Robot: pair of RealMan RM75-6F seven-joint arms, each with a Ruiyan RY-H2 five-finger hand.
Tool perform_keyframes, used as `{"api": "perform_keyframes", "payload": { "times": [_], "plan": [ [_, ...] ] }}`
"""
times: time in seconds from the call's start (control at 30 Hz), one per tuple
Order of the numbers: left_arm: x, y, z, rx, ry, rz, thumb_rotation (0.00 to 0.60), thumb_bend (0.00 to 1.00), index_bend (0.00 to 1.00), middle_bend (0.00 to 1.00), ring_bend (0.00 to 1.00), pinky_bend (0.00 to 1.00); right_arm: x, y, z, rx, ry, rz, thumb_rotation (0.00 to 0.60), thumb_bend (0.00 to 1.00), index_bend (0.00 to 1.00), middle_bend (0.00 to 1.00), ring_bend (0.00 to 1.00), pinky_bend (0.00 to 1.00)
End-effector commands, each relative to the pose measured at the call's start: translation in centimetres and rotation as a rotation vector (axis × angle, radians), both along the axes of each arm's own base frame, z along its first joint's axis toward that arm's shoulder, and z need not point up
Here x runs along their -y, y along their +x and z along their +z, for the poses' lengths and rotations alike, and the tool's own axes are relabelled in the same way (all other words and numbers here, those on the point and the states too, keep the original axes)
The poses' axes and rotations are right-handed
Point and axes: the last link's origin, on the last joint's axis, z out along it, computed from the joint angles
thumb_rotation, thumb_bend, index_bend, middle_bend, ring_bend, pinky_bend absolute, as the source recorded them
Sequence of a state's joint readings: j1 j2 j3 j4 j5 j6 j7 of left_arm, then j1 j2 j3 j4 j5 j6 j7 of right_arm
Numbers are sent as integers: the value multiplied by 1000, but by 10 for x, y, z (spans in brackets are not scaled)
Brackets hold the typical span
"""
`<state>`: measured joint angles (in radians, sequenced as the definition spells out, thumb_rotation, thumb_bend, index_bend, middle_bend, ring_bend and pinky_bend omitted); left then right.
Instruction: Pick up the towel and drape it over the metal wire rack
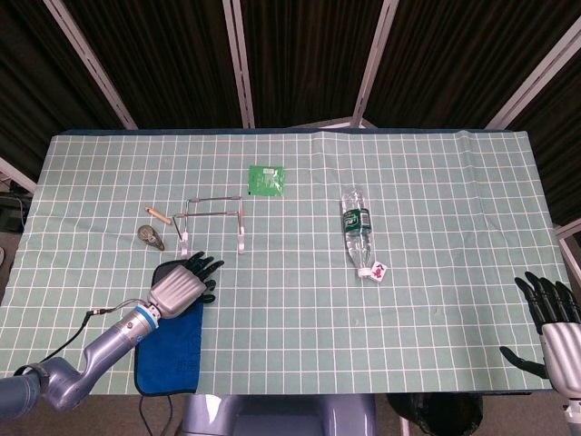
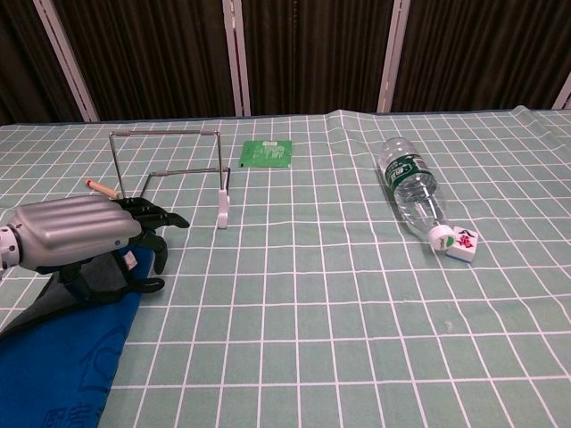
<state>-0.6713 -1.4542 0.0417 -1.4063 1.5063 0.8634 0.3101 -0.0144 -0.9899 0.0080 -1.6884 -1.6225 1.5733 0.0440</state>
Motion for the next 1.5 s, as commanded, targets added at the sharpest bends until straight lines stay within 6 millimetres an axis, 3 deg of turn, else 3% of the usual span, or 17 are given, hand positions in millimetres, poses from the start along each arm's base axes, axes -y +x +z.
{"api": "perform_keyframes", "payload": {
  "times": [0.03, 0.77, 0.93, 1.2, 1.3, 1.4, 1.47, 1.5],
  "plan": [
    [-1, 0, -2, -8, -1, -1, 600, 363, 386, 0, 0, 0, 0, 0, 0, 0, 1, 0, 600, 0, 0, 0, 0, 0],
    [-3, -2, 1, 6, 3, 6, 600, 494, 621, 0, 0, 0, 0, -1, 0, -1, 1, -2, 600, 0, 0, 0, 0, 0],
    [-5, -11, 20, -2, 39, -6, 600, 496, 643, 0, 0, 0, -1, 0, 0, -1, 0, 2, 600, 0, 0, 0, 0, 0],
    [-9, -44, 61, -14, 116, 30, 600, 497, 647, 0, 0, 0, -2, 2, -2, -3, 7, 10, 600, 0, 0, 0, 0, 0],
    [-12, -56, 70, -5, 135, 55, 600, 489, 551, 0, 0, 0, -3, 4, -4, -8, 13, 14, 600, 0, 0, 0, 0, 0],
    [-13, -64, 74, 17, 152, 55, 600, 282, 131, 0, 0, 0, -3, 5, -6, -12, 18, 15, 600, 0, 0, 0, 0, 0],
    [-13, -67, 76, 35, 158, 51, 600, 200, 11, 0, 0, 0, -3, 5, -7, -13, 19, 15, 600, 0, 0, 0, 0, 0],
    [-12, -68, 78, 44, 160, 48, 600, 184, 0, 0, 0, 0, -3, 5, -7, -14, 19, 16, 600, 0, 0, 0, 0, 0]
  ]
}}
